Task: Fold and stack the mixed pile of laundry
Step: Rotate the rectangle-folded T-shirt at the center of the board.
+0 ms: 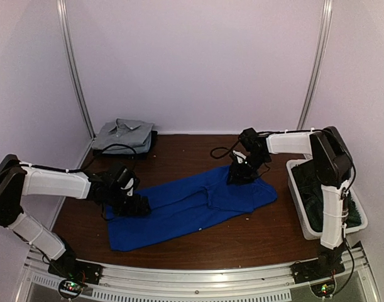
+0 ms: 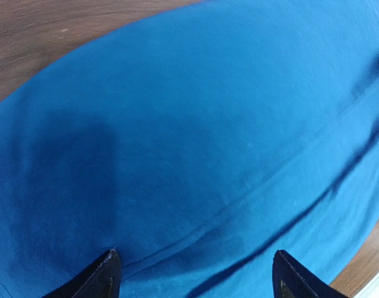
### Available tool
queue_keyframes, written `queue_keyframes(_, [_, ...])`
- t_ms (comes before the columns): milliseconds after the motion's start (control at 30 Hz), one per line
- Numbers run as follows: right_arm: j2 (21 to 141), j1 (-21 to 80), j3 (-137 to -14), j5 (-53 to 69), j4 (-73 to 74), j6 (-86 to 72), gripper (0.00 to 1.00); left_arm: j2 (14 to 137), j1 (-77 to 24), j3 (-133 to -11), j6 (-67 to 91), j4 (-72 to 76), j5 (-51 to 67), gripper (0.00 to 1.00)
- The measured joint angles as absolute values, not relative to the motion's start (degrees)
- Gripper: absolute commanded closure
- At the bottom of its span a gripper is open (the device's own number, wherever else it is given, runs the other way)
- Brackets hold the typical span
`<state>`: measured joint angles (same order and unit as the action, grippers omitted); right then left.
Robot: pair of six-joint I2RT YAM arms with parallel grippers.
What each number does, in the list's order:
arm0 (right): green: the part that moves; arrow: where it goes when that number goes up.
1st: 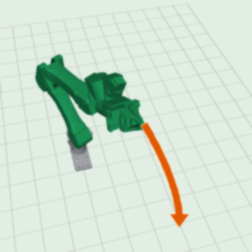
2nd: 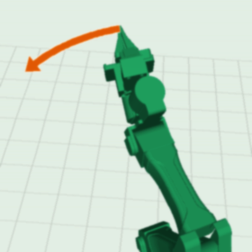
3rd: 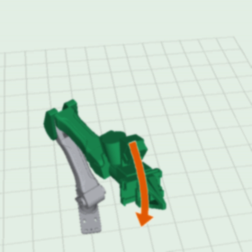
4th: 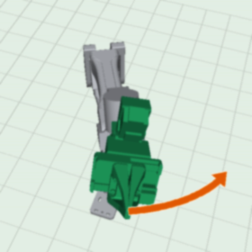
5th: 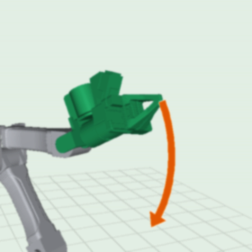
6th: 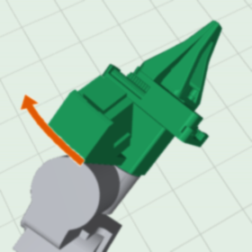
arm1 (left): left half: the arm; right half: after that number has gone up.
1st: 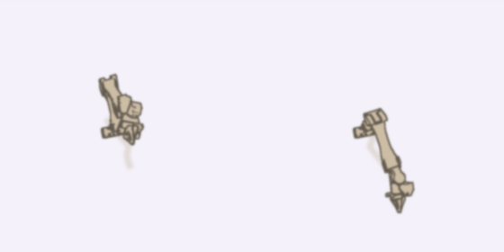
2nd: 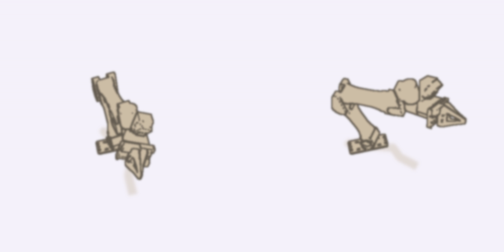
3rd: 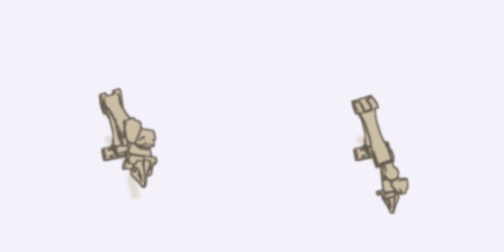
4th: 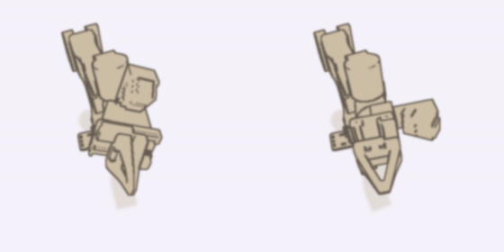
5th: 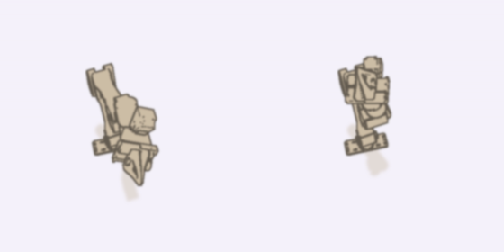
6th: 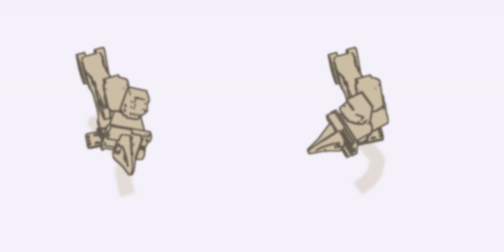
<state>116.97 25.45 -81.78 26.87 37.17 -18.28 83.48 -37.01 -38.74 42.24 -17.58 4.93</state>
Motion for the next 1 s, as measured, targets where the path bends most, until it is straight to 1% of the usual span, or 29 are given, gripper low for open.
queue_keyframes(67, [121.0,25.3,-88.7,25.8,38.3,-17.2,0.52,84.4,-37.5,-40.5,39.8,-19.7,5.7,0.15])
queue_keyframes(133, [122.0,25.2,-92.2,25.1,39.7,-16.2,0.52,84.8,-37.9,-42.7,37.8,-21.7,6.2,0.15])
queue_keyframes(267, [118.1,25.1,-91.4,24.5,41.9,-15.6,0.52,84.9,-38.1,-46.9,35.4,-23.6,6.3,0.15])
queue_keyframes(333, [112.7,25.1,-86.0,24.6,41.8,-16.4,0.52,84.9,-38.1,-47.9,35.0,-23.6,6.3,0.15])
queue_keyframes(500, [97.2,25.1,-68.2,25.8,41.1,-21.4,0.52,85.6,-38.1,-48.2,34.8,-23.8,6.3,0.15])
queue_keyframes(567, [93.3,25.1,-61.6,26.2,40.1,-23.4,0.52,85.9,-38.1,-48.2,34.8,-23.8,6.4,0.15])
queue_keyframes(700, [92.0,25.0,-55.3,26.6,39.5,-25.8,0.54,86.0,-38.1,-48.2,34.4,-23.9,6.3,0.15])
queue_keyframes(767, [92.2,24.8,-55.3,26.6,39.0,-26.2,0.54,86.1,-38.1,-48.2,34.0,-24.1,6.2,0.16])
queue_keyframes(867, [94.0,23.8,-59.7,26.5,38.9,-25.8,0.55,86.5,-38.1,-48.2,33.7,-24.2,6.2,0.16])
queue_keyframes(1000, [102.5,20.5,-74.5,26.1,39.4,-23.8,0.58,87.2,-38.0,-48.5,33.5,-24.3,6.2,0.16])
